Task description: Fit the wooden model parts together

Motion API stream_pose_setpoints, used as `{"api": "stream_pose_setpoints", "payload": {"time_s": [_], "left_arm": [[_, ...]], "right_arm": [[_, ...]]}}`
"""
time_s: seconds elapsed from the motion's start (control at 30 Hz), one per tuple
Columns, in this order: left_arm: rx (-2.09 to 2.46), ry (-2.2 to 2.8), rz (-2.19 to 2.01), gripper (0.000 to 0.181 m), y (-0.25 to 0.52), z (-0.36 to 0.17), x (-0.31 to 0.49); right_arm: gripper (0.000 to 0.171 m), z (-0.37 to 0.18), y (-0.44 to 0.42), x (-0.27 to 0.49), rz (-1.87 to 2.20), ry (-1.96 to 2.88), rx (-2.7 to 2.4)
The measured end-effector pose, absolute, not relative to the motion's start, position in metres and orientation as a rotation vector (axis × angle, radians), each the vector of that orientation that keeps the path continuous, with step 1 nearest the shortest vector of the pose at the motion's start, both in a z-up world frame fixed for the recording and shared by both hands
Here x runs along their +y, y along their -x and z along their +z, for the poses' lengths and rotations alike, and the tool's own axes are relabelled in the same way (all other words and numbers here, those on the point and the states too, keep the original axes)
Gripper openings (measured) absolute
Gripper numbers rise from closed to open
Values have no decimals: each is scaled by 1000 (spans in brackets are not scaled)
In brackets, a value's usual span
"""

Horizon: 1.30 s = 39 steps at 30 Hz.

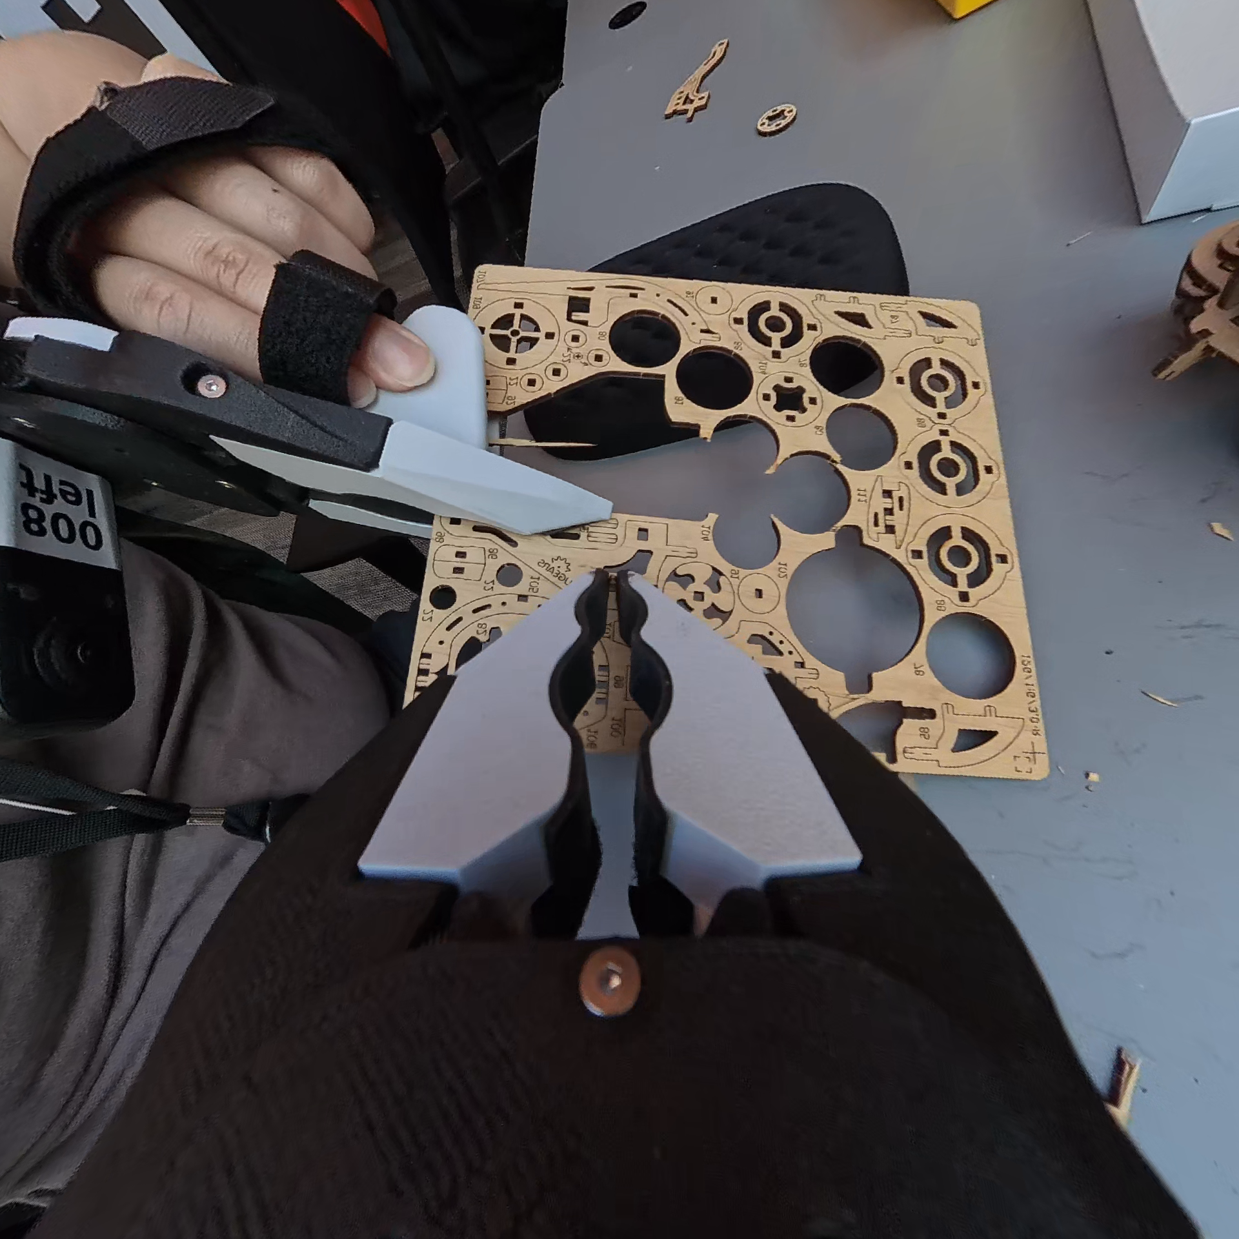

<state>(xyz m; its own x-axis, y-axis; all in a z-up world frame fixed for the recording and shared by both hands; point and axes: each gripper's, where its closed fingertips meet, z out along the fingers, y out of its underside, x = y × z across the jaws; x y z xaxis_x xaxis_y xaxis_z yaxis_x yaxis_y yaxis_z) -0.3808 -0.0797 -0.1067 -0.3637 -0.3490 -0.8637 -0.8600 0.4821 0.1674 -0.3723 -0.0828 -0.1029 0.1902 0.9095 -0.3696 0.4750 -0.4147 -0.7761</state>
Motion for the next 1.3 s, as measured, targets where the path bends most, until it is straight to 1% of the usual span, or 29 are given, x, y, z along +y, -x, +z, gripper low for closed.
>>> {"api": "stream_pose_setpoints", "payload": {"time_s": [0.3,0.4,0.57,0.77,0.87,0.93,1.0,1.13,1.23,1.3], "left_arm": [[1923,1051,790,2,384,-105,-78],[1932,1062,787,1,384,-105,-78],[1989,1059,776,1,385,-111,-81],[1980,1110,718,1,384,-103,-80],[1973,1097,722,1,384,-101,-78],[1983,1119,705,1,387,-105,-78],[1982,1080,735,1,388,-107,-76],[1982,1039,771,1,388,-111,-76],[1973,1051,762,2,387,-111,-76],[1968,1057,756,1,387,-110,-76]], "right_arm": [[1,-97,373,-77,1307,1985,-1048],[0,-98,374,-77,1282,1948,-1025],[1,-104,375,-82,1060,1863,-1222],[1,-102,374,-83,1059,1978,-1301],[0,-84,373,-75,1001,1800,-1341],[0,-55,367,-65,924,1581,-1265],[0,-43,362,-64,927,1526,-1217],[0,-85,374,-78,1079,1808,-1269],[0,-77,375,-69,1074,1784,-1175],[0,-89,375,-69,1061,1859,-1198]]}}
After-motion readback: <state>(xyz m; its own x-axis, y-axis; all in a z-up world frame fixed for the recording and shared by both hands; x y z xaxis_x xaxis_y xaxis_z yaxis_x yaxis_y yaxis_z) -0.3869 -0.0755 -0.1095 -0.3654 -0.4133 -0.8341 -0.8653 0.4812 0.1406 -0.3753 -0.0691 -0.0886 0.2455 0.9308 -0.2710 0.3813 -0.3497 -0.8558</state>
